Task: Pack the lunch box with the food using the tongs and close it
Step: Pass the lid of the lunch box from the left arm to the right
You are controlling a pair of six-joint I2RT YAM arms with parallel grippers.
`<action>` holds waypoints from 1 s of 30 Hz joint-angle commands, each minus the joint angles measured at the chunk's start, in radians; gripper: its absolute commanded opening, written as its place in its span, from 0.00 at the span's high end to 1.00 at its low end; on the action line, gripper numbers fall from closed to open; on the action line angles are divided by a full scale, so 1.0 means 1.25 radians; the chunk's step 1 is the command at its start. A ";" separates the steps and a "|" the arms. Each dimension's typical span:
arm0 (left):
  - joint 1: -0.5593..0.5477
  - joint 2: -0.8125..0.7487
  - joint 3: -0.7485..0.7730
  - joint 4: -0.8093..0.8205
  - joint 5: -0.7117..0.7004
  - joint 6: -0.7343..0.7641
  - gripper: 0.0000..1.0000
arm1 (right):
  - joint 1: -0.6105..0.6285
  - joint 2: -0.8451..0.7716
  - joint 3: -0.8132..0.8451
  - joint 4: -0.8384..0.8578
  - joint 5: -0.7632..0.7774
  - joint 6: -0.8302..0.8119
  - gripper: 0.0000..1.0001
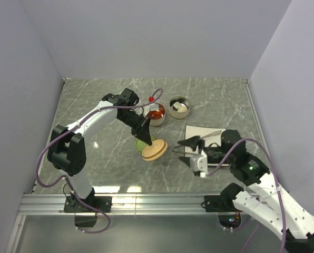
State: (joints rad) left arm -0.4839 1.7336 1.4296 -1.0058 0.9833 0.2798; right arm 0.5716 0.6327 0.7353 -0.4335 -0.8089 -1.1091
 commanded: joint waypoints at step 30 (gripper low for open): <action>0.002 0.015 0.042 -0.090 0.162 0.089 1.00 | 0.407 0.013 -0.238 0.502 0.366 -0.227 0.50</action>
State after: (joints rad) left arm -0.4839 1.7519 1.4395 -1.1053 1.1366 0.3607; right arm 1.0710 0.6182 0.4362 0.1284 -0.3847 -1.3537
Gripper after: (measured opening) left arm 0.025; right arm 0.511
